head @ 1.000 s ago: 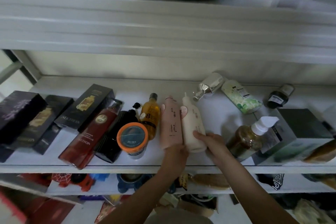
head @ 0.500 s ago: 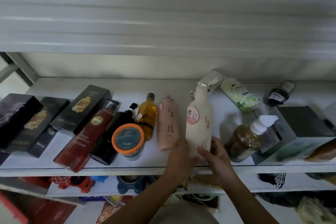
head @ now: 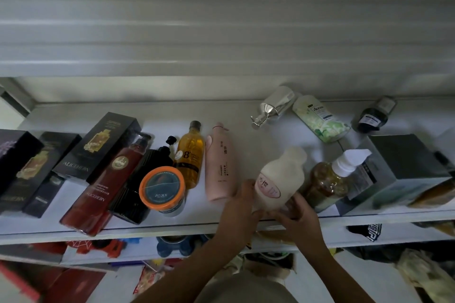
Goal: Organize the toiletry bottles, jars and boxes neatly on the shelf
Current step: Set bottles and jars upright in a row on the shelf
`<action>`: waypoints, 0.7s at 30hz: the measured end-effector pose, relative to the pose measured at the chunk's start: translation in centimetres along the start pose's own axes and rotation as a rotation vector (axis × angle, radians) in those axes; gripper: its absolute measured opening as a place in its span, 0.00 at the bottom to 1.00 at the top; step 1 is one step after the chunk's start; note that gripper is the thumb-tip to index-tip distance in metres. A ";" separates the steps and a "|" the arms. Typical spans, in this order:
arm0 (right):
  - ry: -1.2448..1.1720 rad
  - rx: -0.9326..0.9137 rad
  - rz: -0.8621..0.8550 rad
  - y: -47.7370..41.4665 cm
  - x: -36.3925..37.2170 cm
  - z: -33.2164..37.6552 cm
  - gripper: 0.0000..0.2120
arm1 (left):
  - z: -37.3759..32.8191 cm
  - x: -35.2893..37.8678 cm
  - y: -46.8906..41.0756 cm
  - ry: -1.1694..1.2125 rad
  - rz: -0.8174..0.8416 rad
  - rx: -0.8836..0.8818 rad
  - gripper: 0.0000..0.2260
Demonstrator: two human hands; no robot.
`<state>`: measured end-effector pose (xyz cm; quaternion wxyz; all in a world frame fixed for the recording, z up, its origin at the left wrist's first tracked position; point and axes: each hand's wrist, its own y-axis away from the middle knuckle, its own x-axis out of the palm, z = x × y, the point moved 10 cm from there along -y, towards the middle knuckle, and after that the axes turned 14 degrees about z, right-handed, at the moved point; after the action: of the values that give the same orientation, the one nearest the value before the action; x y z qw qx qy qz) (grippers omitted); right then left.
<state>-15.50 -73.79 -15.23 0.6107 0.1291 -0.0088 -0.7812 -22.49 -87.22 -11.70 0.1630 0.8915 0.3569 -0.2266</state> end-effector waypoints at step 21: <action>0.204 0.035 -0.221 4.2 -1.7 1.6 0.28 | -1.2 2.0 -1.9 -0.114 0.107 0.036 0.24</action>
<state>-11.45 -73.50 -12.61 0.5162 0.2189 0.0539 -0.8263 -22.21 -84.26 -11.93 0.1787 0.8977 0.2949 -0.2743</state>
